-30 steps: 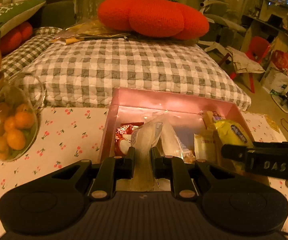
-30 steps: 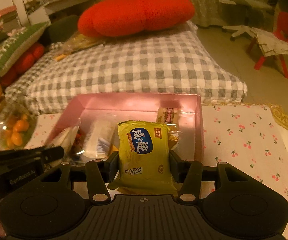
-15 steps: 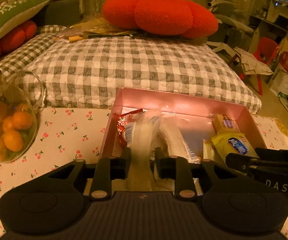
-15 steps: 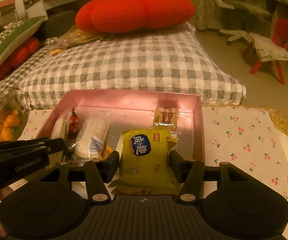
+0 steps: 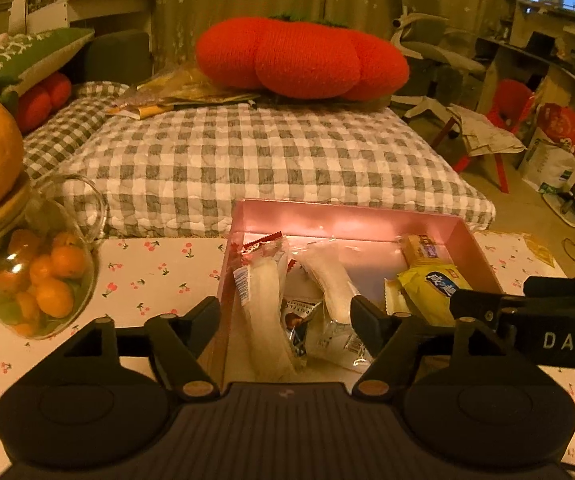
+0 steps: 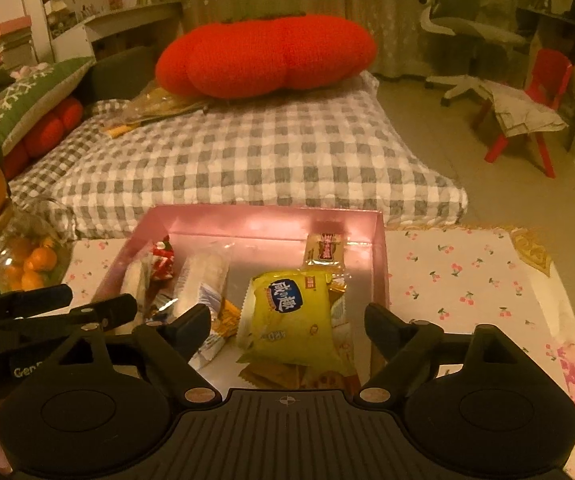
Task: Organize snacks
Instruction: 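Open both grippers and withdraw them from the box, then reach the left gripper to the red candy packet while the right reaches the pink wafer bar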
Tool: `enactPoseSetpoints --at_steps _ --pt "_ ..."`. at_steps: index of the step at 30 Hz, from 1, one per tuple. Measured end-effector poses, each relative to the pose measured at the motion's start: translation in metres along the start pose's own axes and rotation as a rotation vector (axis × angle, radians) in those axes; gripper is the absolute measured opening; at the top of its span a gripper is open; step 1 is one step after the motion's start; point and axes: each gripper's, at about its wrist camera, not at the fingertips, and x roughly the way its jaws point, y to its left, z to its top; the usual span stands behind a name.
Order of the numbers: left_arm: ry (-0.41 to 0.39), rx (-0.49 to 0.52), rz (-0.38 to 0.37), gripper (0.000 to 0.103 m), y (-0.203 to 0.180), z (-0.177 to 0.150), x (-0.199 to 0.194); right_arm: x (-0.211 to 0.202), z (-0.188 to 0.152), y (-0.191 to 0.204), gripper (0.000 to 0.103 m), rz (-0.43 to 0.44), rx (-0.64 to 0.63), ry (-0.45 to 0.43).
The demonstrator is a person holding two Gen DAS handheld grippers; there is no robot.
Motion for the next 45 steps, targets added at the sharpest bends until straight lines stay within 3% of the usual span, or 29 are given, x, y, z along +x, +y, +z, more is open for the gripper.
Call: enactPoseSetpoints --at_steps 9,18,29,36,45 --pt "0.017 -0.051 -0.024 0.090 0.003 -0.014 -0.018 -0.028 -0.011 -0.002 0.092 0.001 0.016 -0.013" --pt "0.066 -0.065 -0.019 0.099 0.012 -0.035 -0.030 -0.055 -0.031 -0.006 0.093 0.024 0.000 -0.014" --pt "0.104 -0.046 -0.008 0.102 0.016 -0.068 -0.045 -0.073 -0.065 0.004 0.096 0.053 -0.048 0.006" --pt "0.133 -0.050 -0.008 0.102 0.020 -0.089 -0.042 -0.071 -0.087 0.015 0.097 -0.001 -0.138 0.003" --pt "0.164 -0.053 -0.009 0.102 0.027 -0.108 -0.038 -0.071 -0.104 0.023 0.097 0.045 -0.225 0.023"
